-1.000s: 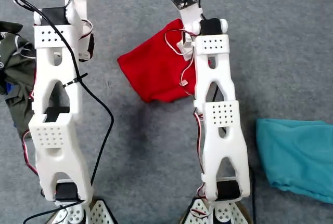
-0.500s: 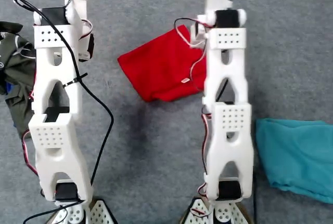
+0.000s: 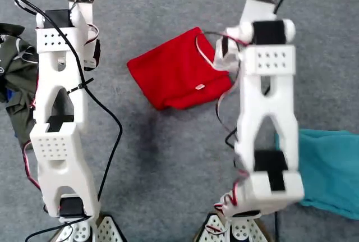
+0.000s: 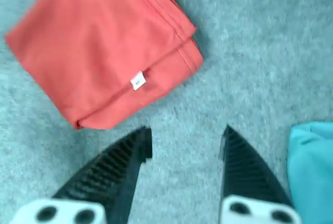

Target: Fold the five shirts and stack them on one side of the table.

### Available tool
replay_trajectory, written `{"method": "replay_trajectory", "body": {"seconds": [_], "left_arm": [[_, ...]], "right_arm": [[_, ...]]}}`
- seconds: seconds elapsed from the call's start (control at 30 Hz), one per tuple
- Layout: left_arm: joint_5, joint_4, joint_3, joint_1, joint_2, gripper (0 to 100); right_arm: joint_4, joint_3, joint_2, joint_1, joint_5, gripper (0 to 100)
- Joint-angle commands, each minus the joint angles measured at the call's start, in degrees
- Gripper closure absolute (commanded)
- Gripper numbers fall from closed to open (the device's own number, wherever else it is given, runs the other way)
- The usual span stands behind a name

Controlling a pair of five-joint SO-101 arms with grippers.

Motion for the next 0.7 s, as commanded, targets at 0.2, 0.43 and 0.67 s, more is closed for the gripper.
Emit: {"method": "replay_trajectory", "body": {"seconds": [0.2, 0.43, 0.67], "left_arm": [[-0.35, 0.62, 4.4, -0.62, -8.92, 98], [-0.26, 0.62, 7.03, -1.23, -9.71, 98], [1.23, 0.62, 6.95, -1.14, -9.71, 98]], "right_arm": [[-19.16, 27.74, -2.95, -6.73, -5.63, 78.3], [-38.07, 30.73, -0.4, -7.52, -34.55, 78.2], [-43.16, 32.04, 6.02, -7.16, -42.37, 78.1]]}}
